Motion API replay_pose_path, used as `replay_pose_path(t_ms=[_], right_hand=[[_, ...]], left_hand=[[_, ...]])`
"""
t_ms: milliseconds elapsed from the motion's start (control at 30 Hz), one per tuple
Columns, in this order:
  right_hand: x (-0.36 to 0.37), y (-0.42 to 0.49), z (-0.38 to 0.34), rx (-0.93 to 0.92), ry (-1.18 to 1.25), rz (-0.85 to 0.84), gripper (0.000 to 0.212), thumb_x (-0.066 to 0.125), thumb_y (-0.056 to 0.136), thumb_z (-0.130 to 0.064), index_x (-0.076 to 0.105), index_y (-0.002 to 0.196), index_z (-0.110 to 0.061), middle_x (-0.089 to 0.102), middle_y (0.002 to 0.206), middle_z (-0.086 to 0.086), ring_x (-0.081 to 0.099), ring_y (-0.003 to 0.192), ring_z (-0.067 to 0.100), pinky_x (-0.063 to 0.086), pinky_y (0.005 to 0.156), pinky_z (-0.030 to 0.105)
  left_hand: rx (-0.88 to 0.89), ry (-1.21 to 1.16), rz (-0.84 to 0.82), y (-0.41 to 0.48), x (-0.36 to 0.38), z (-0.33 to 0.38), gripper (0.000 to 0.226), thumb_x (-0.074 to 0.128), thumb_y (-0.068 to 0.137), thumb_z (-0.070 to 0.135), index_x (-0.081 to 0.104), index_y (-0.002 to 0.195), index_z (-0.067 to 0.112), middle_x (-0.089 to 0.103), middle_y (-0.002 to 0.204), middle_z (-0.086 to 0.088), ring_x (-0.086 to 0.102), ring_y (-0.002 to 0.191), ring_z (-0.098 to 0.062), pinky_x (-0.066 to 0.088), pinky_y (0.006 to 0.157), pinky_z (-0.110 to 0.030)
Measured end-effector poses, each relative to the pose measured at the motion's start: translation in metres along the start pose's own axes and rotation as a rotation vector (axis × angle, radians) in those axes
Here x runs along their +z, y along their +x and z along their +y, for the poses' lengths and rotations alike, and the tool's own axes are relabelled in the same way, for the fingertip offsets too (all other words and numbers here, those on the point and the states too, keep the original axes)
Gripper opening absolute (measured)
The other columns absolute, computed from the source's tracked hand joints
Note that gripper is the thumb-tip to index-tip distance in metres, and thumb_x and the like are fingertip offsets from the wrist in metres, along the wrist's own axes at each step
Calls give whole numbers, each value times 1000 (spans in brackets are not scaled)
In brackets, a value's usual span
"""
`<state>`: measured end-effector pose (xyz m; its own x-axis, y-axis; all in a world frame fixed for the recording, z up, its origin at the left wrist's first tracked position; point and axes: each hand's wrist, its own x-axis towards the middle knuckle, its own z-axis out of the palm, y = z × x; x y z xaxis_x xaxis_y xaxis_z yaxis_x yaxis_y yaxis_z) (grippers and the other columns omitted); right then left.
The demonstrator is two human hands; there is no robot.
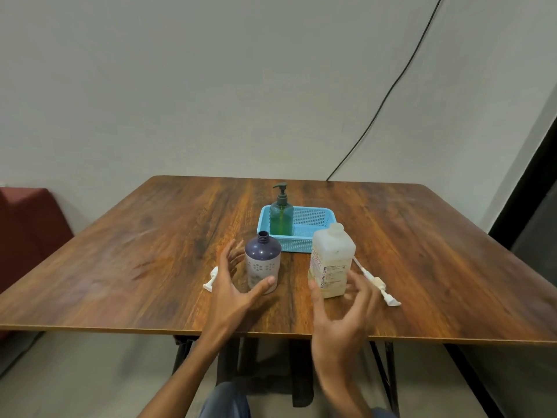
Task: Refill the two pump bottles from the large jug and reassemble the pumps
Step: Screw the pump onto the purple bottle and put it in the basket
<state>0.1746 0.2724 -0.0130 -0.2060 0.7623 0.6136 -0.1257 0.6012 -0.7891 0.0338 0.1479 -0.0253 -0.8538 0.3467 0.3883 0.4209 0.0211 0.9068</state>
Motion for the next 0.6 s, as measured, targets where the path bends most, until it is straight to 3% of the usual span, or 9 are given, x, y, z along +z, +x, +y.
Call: replay_pose_path(t_ms=[133,267,400,500,600], right_hand=[[24,-21,-6,-38,79,-204,41,83,82,-19,58,115,-23,57,105,-12,56,102,11,49,82,17],[56,-23,5,106,4,-384,57,82,80,-35,49,126,-37,53,118,-20,53,112,4,53,90,30],[81,-19,25,242,-59,-508,83,85,72,-43,36,139,-36,49,141,-10,48,129,11,51,102,43],[91,-14,29,278,-47,-586,95,88,68,-44,31,143,-36,47,145,-9,48,132,12,49,105,45],[99,-9,27,281,9,-605,93,90,67,-38,34,142,-34,49,141,-13,48,130,7,46,109,40]], left_hand=[[12,73,43,-10,-22,-5,90,76,73,61,33,150,40,49,147,13,50,133,-3,43,105,-29],[31,261,96,-9,-39,-14,72,66,86,58,42,147,30,47,149,6,49,131,-8,47,104,-35],[-7,428,78,-2,-49,-32,69,75,89,36,41,147,24,43,148,0,49,128,-15,48,104,-41],[-44,494,39,4,-55,-44,72,77,86,36,41,147,23,44,144,2,53,123,-18,52,100,-43],[-75,593,12,11,-57,-51,69,78,85,39,47,144,21,48,140,0,53,120,-19,51,98,-41]])
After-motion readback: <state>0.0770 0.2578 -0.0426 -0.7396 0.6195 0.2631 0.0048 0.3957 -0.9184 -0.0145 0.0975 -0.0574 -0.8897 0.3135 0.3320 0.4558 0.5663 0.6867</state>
